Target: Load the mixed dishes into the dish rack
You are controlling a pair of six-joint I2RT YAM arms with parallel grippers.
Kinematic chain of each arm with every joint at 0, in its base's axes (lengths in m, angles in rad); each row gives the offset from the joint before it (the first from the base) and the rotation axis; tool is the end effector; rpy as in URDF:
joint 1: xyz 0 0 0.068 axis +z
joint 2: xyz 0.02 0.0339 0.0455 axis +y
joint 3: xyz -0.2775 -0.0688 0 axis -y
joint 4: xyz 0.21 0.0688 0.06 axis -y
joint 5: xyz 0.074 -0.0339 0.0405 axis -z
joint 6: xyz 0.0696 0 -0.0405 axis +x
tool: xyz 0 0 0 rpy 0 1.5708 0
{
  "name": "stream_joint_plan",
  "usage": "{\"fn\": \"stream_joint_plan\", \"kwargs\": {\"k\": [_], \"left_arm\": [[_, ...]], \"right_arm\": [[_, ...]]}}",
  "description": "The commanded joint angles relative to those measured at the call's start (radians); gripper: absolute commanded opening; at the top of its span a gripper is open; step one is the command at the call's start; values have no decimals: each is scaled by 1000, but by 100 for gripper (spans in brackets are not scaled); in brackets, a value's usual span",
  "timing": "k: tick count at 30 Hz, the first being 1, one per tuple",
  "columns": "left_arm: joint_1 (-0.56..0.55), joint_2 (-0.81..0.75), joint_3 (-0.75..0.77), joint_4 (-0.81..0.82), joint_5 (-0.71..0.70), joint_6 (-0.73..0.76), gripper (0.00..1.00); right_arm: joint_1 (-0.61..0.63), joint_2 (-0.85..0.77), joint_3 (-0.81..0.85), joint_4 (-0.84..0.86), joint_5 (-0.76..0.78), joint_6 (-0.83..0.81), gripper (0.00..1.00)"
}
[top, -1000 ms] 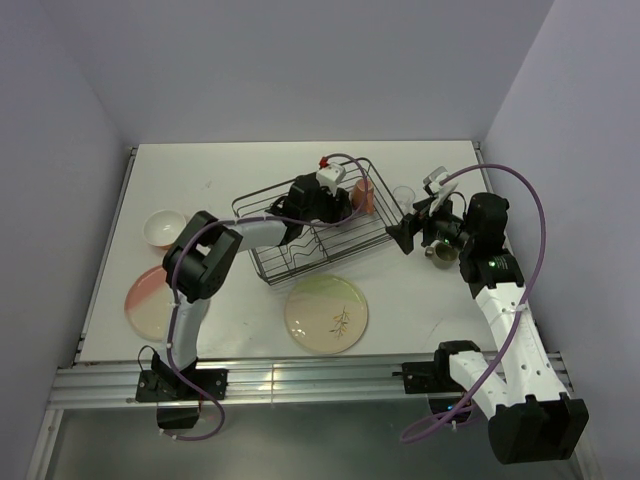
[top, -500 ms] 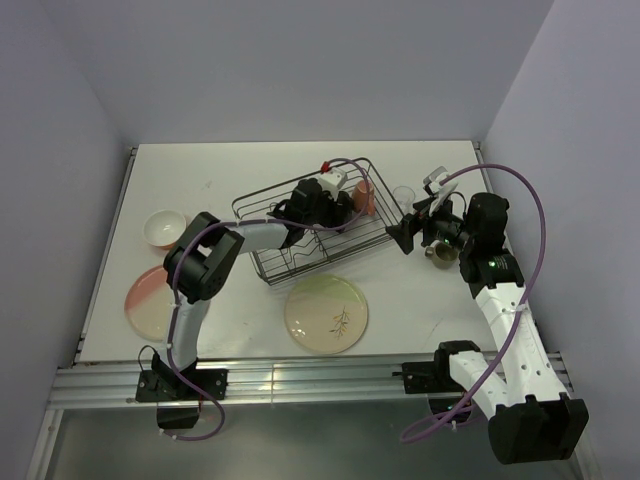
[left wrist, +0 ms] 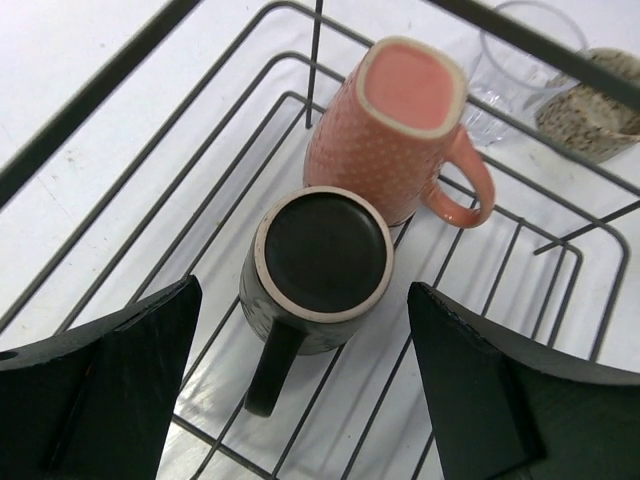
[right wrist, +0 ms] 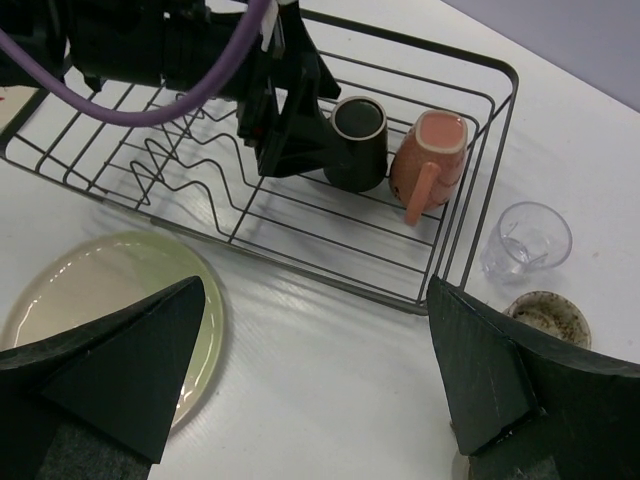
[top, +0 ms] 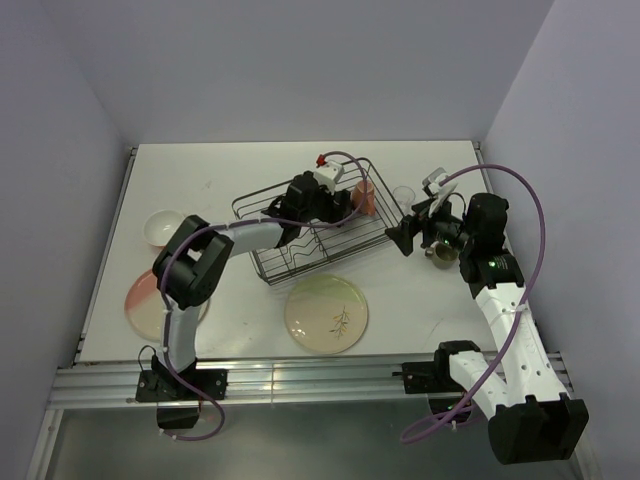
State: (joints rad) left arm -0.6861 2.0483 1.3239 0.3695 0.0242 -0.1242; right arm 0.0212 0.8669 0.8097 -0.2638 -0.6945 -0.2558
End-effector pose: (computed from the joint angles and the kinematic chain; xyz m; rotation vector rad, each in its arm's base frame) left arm 0.3697 -0.3049 0.2158 0.5613 1.8853 -0.5614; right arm 0.1735 0.0482 0.3327 -0.7074 1.7022 0.4905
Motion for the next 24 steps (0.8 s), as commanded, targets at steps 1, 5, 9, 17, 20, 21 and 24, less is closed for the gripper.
{"fn": "stream_joint_plan", "kwargs": {"k": [1,5,9,17,20,21,24], "left_arm": [[-6,-91,-25,16,13,6,91],[-6,-143,-64,19,34,12,92],[-6,-204,-106,16,31,14,92],[10,-400,-138,-115,-82,-70,95],[31,-477,-140,-200,-153,-145,99],[37,-497,-140,-231,-174,-173,99],[81,-569,-137,-340,-192,-279,99]], "right_arm": [[-10,-2,40,-11,-20,0,99],[-15,12,65,-18,-30,24,99],[-44,53,103,-31,-34,75,99],[-159,309,311,-112,58,286,90],[-164,522,420,-201,107,308,79],[-164,561,448,-210,119,316,77],[-162,717,560,-241,156,351,68]]}}
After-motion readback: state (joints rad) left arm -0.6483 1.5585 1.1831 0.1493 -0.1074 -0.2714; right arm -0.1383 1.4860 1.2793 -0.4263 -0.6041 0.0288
